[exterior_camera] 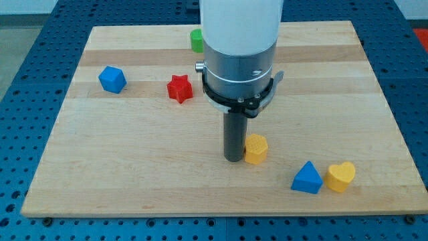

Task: Push yellow hexagon closer to the blue triangle

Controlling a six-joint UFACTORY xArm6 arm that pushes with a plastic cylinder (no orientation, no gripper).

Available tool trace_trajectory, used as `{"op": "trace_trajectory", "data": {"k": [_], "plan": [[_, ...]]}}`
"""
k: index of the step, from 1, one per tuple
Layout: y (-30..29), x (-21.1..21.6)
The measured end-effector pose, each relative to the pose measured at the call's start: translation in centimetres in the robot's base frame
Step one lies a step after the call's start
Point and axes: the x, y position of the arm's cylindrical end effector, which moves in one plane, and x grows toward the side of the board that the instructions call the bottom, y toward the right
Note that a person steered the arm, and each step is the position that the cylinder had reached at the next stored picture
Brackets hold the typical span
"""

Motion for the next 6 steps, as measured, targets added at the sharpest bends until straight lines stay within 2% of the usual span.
{"op": "trace_trajectory", "data": {"k": [4,6], "plan": [[-0.5,-1.9],[4.1,-1.9]]}}
